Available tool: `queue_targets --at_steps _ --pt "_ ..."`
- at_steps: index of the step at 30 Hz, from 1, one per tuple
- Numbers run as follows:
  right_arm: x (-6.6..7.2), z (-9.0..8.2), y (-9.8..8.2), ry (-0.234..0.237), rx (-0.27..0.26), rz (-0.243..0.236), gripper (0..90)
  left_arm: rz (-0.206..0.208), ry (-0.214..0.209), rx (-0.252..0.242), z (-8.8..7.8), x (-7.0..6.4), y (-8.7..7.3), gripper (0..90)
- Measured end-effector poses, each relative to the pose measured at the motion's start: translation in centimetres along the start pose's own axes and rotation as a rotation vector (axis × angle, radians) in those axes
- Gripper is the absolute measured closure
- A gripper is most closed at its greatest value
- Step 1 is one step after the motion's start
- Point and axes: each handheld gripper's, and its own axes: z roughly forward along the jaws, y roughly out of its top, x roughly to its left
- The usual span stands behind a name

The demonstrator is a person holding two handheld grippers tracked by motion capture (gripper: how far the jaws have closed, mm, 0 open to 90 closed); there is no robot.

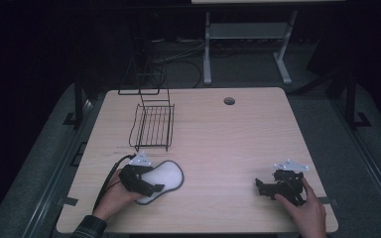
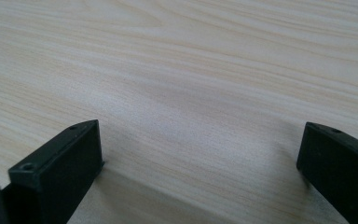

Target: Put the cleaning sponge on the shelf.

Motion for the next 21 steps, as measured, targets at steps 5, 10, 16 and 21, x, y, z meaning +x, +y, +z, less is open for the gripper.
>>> queue_targets --at_steps 5,10,16,21 --pt "0.0 0.0 0.0 0.0 0.0 0.0 0.0 0.012 0.002 -0.001 0.11 -0.05 0.05 12.6" --pt "0.0 0.0 0.0 0.0 0.0 -0.001 0.0 0.018 0.007 0.018 0.11 -0.11 0.2 13.1" --pt "0.0 0.0 0.0 0.0 0.0 0.0 0.0 0.035 -0.006 0.03 0.0 -0.06 0.37 16.7" --pt "0.0 0.0 0.0 0.0 0.0 -0.001 0.0 0.045 -0.019 0.026 -0.15 -0.12 0.45 20.9"
